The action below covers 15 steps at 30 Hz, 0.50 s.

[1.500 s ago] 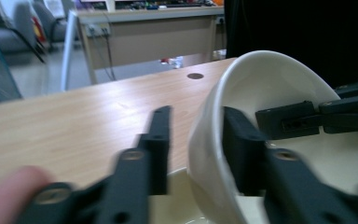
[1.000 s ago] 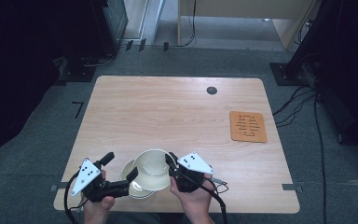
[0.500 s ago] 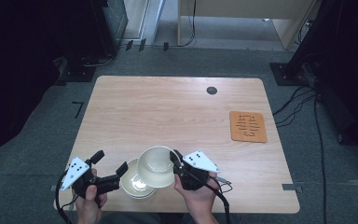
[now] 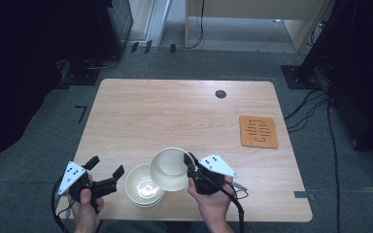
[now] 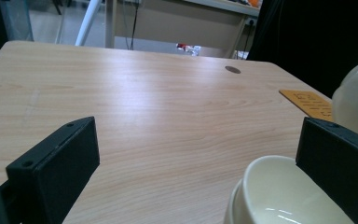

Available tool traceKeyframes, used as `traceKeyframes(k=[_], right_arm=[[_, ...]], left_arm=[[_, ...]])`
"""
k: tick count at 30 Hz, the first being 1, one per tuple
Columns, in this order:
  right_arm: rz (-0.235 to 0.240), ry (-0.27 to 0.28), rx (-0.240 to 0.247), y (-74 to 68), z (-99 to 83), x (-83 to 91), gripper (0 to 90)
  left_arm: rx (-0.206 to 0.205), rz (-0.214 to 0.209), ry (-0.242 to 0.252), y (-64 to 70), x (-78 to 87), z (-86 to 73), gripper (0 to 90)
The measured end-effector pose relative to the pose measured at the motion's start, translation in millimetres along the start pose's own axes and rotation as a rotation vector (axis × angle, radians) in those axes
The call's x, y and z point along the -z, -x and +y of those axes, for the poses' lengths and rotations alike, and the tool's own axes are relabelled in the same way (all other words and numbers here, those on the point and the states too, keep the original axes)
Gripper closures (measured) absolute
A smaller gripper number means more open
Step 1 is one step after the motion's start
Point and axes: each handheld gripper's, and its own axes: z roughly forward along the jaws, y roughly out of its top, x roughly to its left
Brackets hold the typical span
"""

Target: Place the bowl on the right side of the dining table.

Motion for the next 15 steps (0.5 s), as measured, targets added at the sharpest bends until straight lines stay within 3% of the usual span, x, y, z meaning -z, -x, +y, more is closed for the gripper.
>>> traceKeyframes(k=[15], right_arm=[[-0.038,0.018,-0.021,15.0,5.2,5.6,82.9]], left_arm=[[0.017,0.073,-0.050,-21.9,-3.6,-8.0,0.0]])
